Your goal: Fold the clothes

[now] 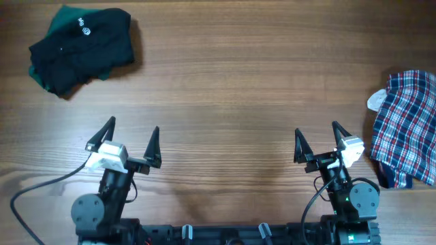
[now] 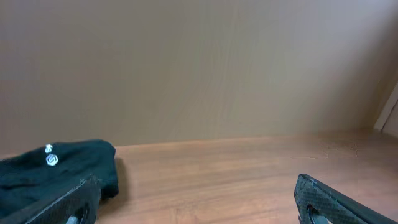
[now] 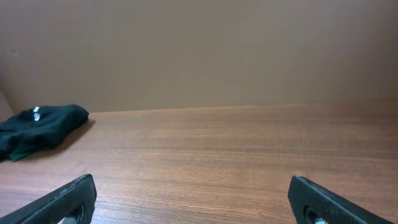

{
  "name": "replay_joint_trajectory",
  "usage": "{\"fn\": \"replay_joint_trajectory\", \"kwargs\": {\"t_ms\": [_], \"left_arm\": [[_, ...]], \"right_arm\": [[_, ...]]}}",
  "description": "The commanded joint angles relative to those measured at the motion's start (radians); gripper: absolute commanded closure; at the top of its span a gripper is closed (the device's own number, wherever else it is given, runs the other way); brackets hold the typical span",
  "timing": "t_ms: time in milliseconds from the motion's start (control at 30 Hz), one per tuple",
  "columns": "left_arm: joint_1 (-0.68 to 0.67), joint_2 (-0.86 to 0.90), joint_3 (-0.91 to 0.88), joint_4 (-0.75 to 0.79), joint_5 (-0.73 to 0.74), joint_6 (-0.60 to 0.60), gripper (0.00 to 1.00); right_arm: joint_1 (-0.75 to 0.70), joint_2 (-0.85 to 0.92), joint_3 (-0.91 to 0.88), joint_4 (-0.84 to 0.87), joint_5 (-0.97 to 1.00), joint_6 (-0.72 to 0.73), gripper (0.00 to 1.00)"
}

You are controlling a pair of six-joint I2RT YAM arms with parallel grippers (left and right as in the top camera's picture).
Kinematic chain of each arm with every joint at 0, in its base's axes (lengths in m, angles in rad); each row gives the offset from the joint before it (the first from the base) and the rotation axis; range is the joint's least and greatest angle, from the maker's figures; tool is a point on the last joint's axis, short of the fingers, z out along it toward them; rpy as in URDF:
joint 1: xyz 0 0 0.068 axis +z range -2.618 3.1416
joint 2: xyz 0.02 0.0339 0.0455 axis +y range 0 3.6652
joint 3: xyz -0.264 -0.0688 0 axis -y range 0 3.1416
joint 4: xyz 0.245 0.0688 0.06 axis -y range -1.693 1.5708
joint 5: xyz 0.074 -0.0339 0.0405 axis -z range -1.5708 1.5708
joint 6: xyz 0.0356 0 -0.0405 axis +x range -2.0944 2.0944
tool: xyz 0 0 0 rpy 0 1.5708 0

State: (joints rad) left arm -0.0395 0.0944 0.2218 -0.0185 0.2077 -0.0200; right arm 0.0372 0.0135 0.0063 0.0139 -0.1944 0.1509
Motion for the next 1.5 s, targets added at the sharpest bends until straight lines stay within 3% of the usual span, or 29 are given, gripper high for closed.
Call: {"fn": "replay_joint_trajectory", "kwargs": {"t_ms": [0,533,800,967,1067,1467], "left_arm": [[-0.005,-0.040,-0.009,0.000,0.012,0.013,0.00],[-0.003,-0.092,-0.092,0.061,0.002,0.017,0.00],[-0.002,-0.092,-0.217,0.104,-0.033,0.016,0.00],[-0.002,-0.092,-0.216,0.058,-0.034,0.016,0.00],[-0.002,-0.092,-0.216,-0.045,-0.035,0.016,0.00],[-0.002,-0.092,-0.216,-0.042,-0.037,0.016,0.00]], "right_arm": [[-0.002,-0.010,-0.001,0.003,-0.016,-0.018,0.00],[-0.001,-0.010,-0.001,0.003,-0.016,-0.017,0.00],[-0.002,-0.010,-0.001,0.003,-0.016,-0.017,0.00],[-0.002,-0.010,-0.001,0.003,-0.016,-0.017,0.00],[-0.002,-0.010,-0.001,0.003,-0.016,-0.018,0.00],[-0.002,-0.010,-0.001,0.003,-0.016,-0.018,0.00]]}}
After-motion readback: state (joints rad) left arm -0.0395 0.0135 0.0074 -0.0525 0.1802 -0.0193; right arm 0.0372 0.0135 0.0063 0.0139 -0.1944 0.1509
